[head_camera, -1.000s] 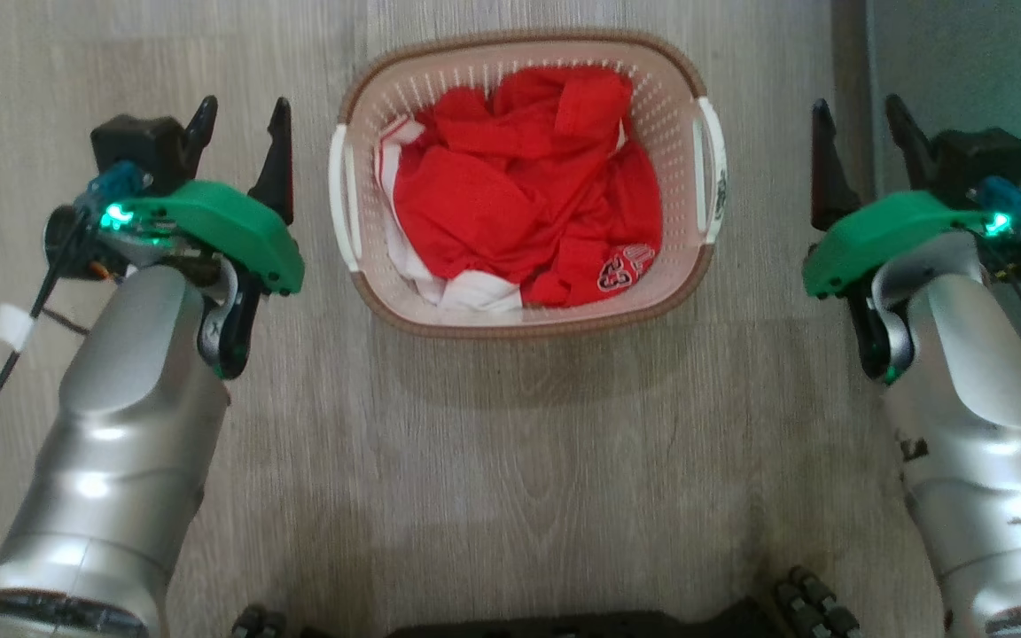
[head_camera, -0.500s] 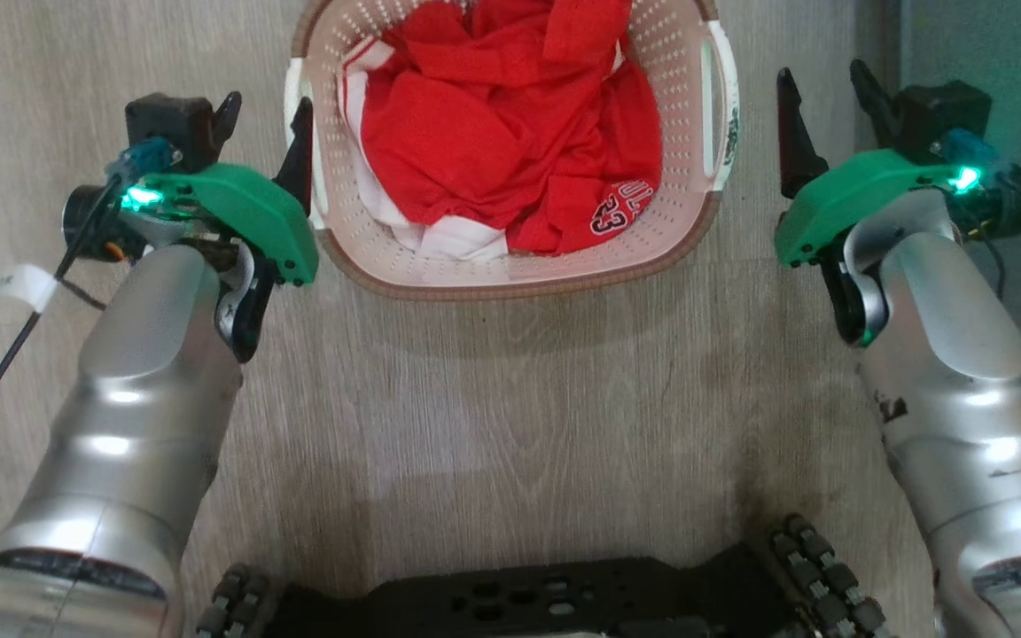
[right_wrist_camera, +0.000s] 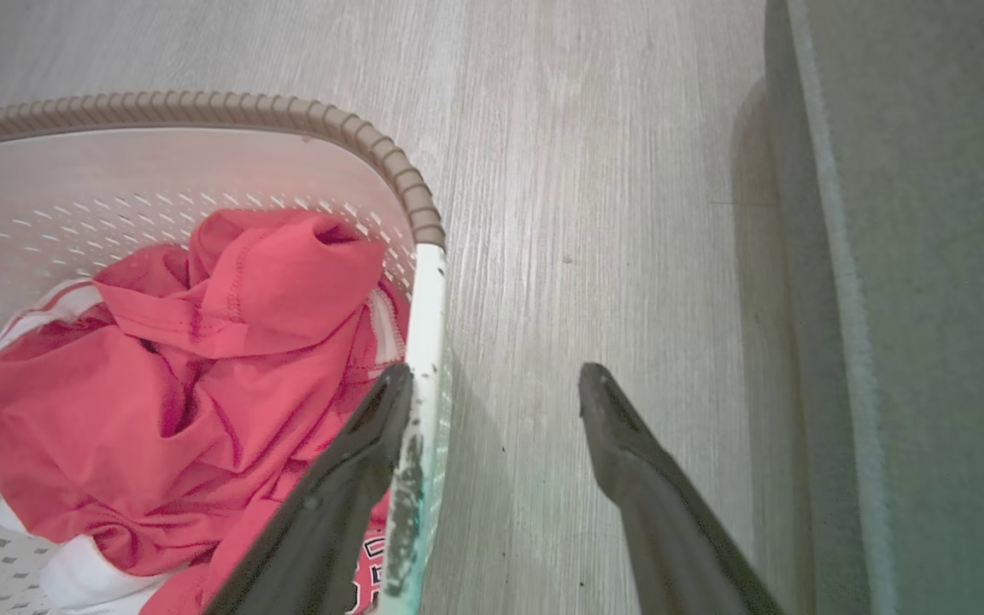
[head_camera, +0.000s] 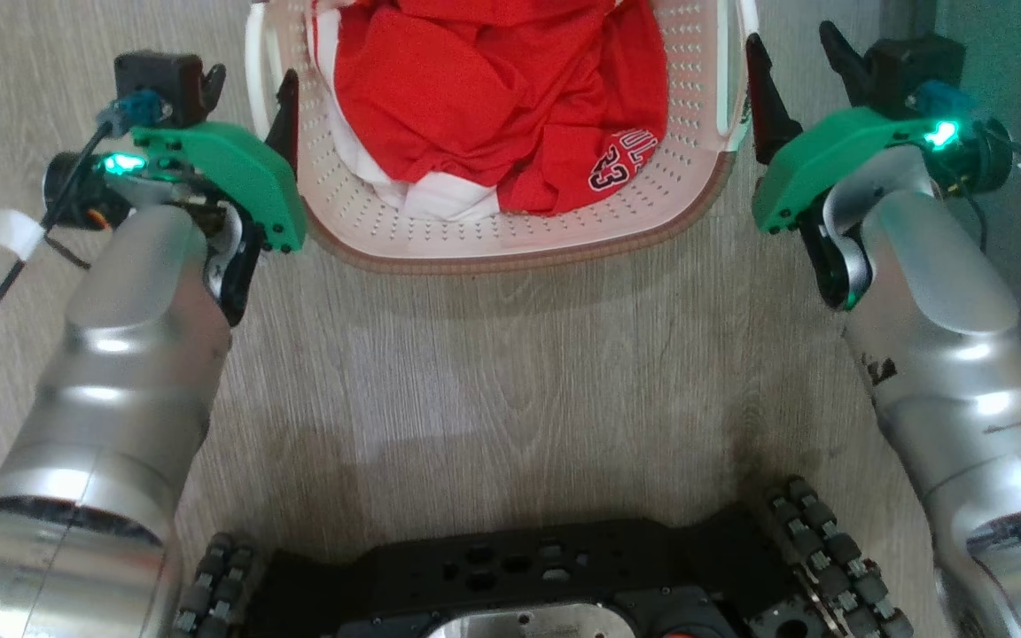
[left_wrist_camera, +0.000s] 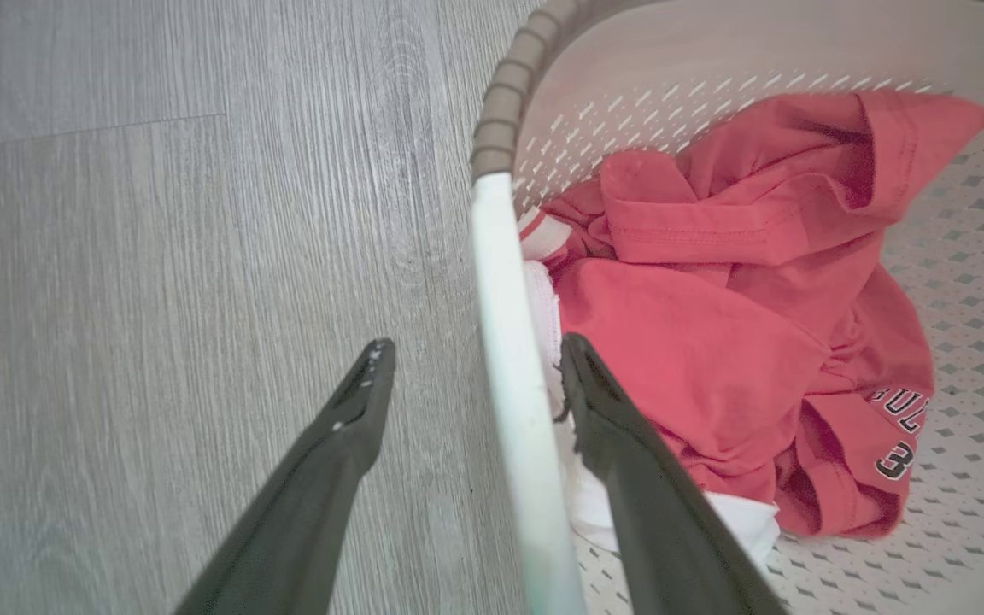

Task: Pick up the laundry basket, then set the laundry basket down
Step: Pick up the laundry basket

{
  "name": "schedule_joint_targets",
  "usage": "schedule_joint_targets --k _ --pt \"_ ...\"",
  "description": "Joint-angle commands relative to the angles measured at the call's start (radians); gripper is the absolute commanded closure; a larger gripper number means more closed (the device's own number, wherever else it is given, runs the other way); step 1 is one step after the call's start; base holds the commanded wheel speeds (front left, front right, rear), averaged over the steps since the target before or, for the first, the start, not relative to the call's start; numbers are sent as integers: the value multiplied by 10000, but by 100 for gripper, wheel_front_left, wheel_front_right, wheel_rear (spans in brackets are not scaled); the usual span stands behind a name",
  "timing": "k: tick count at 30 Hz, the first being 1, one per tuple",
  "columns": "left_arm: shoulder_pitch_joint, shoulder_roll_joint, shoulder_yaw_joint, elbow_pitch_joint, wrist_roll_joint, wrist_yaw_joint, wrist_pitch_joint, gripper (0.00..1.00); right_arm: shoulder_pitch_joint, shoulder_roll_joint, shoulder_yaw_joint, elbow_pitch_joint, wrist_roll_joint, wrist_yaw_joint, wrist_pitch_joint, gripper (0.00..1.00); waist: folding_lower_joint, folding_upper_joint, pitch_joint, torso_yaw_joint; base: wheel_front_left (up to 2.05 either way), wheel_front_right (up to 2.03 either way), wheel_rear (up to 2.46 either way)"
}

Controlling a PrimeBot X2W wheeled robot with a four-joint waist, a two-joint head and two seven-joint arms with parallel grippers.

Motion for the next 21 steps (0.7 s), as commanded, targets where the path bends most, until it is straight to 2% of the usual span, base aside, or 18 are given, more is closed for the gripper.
schedule_joint_targets --k 1,10,11,12,13,21 --pt "-48 260 102 -11 -67 -52 -93 0 195 188 248 -70 122 -13 -132 0 -1 -1 124 -23 0 0 0" --pt "-682 149 -212 618 -596 -62 54 0 -340 188 869 699 561 -13 -132 0 -1 -1 459 87 0 0 0" --pt "-723 132 -256 648 -699 -63 136 0 -391 188 948 791 643 -13 -132 31 -1 -1 476 108 0 0 0" --pt "-767 127 -309 666 -784 -63 185 0 -453 188 1003 854 697 -13 -132 78 -1 -1 493 116 0 0 0" --pt "-803 121 -357 673 -877 -63 207 100 -504 188 1075 927 757 -13 -132 100 -1 -1 508 132 0 0 0" --pt "-862 123 -782 684 -1440 -64 347 100 -751 188 1270 1368 1013 -13 -132 100 -1 -1 482 195 0 0 0"
